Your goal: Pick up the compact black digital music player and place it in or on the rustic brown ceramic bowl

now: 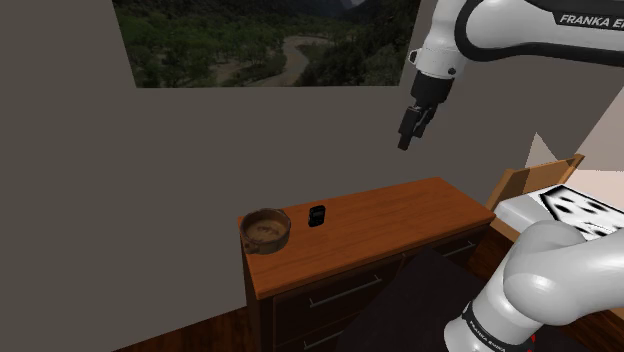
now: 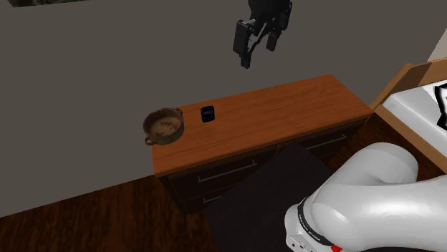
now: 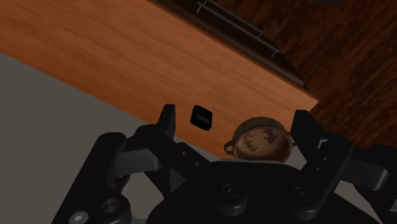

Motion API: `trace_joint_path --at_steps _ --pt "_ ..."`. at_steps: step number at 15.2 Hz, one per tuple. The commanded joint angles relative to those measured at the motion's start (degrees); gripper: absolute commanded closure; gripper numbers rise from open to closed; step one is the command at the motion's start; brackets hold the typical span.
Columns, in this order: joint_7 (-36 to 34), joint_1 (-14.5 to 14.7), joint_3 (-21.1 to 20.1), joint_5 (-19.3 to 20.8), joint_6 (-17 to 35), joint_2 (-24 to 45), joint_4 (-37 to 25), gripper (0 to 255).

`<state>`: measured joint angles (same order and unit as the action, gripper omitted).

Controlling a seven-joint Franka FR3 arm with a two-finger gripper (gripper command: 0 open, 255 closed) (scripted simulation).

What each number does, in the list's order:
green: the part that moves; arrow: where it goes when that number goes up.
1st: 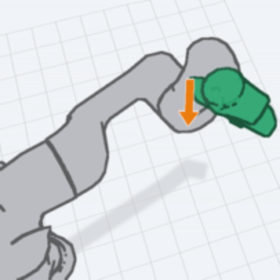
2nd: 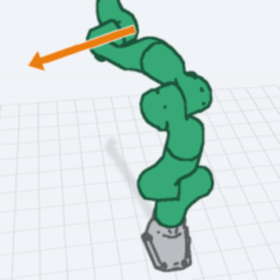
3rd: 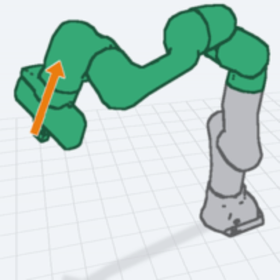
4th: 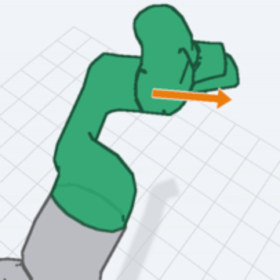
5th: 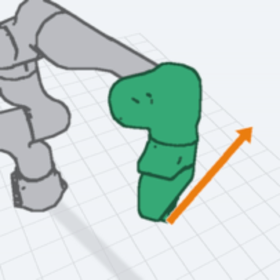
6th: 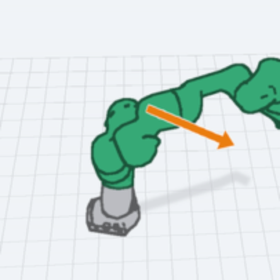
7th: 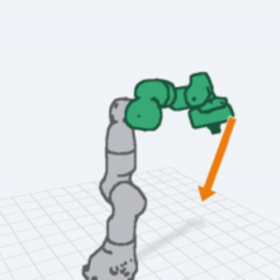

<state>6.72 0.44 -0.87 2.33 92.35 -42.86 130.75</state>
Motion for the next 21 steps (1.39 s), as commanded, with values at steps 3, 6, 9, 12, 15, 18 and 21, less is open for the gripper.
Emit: trace_joint_path --at_steps 3,6,9,12,15,18,21 --pt "0.33 0.01 0.30 0.09 3.72 2.22 1.69 0" --pt "0.83 0.03 0.74 0.22 9.29 6.11 3.66 0" --pt "1.33 0.06 1.16 0.32 14.79 10.62 4.94 0" --pt "1.84 0.07 1.53 0.36 20.14 15.69 5.51 0" --pt "2.39 0.09 1.87 0.33 25.26 21.25 5.36 0" --pt "2.96 0.12 2.16 0.23 30.05 27.20 4.51 0" --pt "3.58 0.14 2.38 0.02 34.43 33.44 2.95 0"
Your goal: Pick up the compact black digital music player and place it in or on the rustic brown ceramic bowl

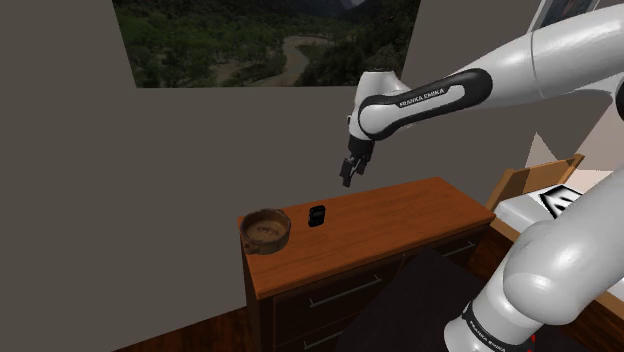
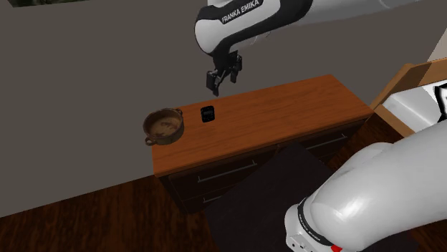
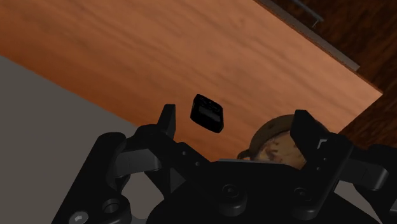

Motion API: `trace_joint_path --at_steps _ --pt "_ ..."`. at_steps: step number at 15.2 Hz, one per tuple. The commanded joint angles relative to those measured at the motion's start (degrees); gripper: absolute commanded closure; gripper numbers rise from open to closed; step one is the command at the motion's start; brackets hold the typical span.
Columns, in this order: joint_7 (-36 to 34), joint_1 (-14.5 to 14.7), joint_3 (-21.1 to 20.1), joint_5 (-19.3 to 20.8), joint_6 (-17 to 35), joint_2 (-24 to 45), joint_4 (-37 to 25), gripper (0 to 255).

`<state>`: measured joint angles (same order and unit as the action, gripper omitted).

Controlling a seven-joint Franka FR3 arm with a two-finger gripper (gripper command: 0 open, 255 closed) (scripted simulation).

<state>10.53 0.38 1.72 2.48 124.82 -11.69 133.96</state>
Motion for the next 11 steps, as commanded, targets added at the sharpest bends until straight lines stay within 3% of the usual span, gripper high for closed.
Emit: trace_joint_path --at_steps 1,11 --pt "-0.02 0.22 -0.13 -0.20 3.32 4.40 -0.94 0" --pt "2.28 -0.01 -0.12 -1.49 13.50 26.39 -11.72 0"
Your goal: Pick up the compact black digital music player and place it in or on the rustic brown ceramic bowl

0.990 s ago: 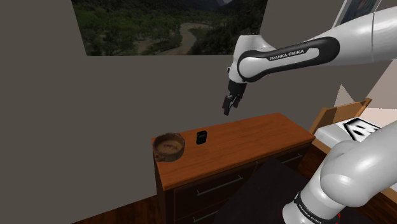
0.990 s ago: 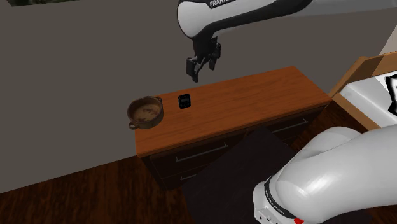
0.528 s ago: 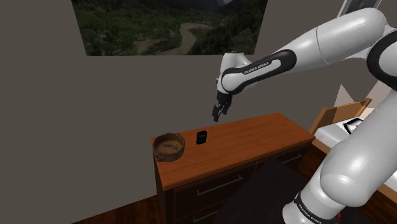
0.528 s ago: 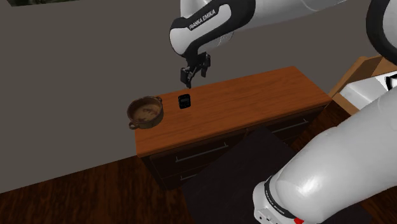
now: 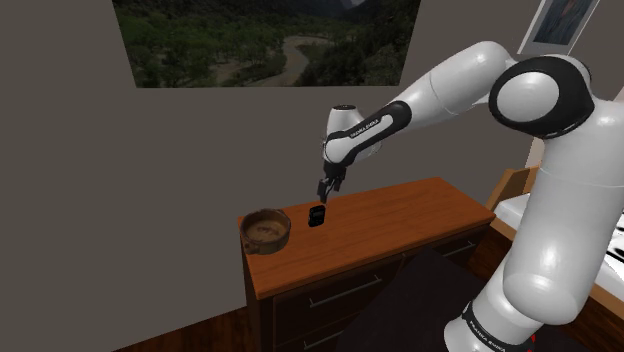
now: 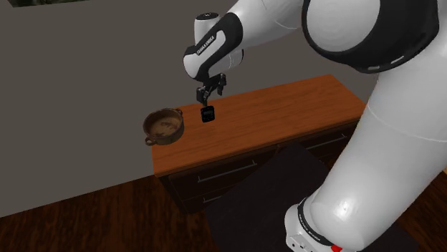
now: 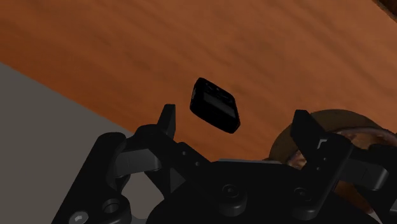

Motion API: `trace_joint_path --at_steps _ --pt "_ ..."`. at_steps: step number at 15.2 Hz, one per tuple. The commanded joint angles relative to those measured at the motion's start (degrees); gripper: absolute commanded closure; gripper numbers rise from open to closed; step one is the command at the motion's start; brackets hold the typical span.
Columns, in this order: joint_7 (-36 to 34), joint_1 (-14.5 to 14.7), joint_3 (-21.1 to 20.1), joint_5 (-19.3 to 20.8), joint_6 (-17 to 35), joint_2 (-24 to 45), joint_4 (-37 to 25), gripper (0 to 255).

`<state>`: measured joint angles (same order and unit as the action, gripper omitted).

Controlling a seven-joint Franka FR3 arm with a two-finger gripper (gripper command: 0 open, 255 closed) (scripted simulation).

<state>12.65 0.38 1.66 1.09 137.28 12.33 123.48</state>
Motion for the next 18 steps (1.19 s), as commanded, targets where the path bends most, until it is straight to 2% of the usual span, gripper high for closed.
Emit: trace_joint_path --at_steps 1,6,13,18 --pt "0.38 -0.07 -0.12 -0.24 1.69 4.60 -2.71 0" --pt "1.32 -0.38 -0.48 -0.74 3.88 15.47 -10.89 0" --pt "1.36 -0.47 -0.52 -0.79 7.68 19.73 -11.35 0" --pt "1.36 -0.48 -0.53 -0.80 7.98 20.10 -11.41 0"
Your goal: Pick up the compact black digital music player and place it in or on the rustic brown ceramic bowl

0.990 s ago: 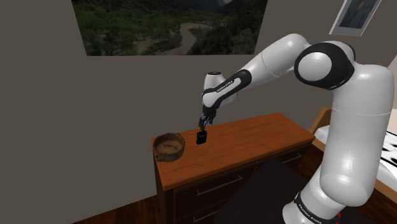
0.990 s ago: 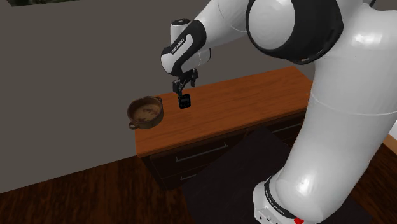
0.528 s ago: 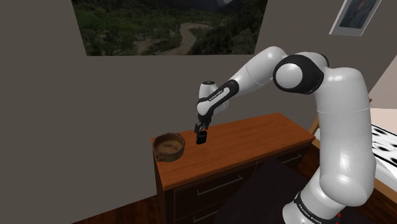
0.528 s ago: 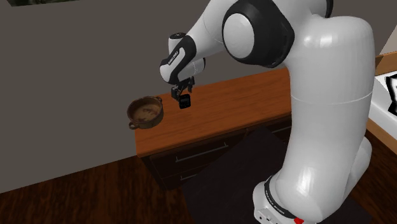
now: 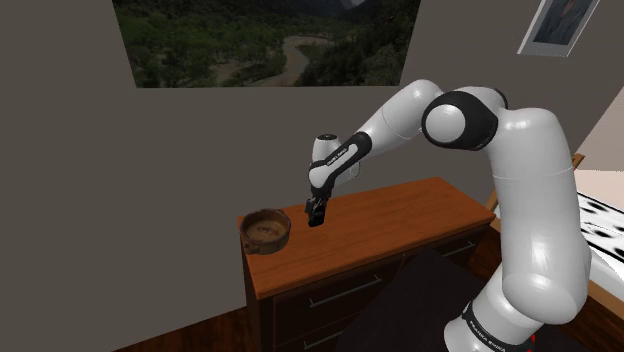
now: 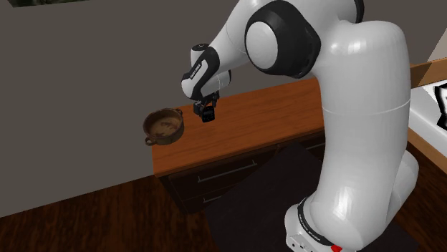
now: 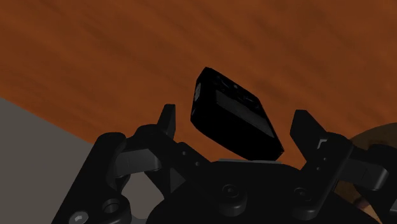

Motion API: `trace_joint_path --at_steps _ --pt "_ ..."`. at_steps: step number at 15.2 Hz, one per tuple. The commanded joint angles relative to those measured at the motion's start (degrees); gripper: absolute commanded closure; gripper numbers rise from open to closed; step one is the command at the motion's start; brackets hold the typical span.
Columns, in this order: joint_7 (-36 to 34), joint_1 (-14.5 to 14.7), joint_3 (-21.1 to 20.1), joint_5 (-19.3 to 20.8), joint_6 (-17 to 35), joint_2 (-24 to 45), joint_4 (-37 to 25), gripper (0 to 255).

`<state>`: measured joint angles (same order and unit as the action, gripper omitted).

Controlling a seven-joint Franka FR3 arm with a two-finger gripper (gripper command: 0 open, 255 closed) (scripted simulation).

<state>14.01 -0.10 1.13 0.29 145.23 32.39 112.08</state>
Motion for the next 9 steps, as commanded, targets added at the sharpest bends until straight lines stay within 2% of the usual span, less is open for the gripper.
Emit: trace_joint_path --at_steps 1,3,4,9 --pt "0.00 0.00 0.00 0.00 0.03 0.04 -0.02 0" --pt "0.00 0.00 0.00 0.00 0.02 0.03 -0.01 0" --pt "0.00 0.00 0.00 0.00 0.02 0.03 -0.01 255" --pt "0.00 0.00 0.00 0.00 0.01 0.13 -0.13 255"
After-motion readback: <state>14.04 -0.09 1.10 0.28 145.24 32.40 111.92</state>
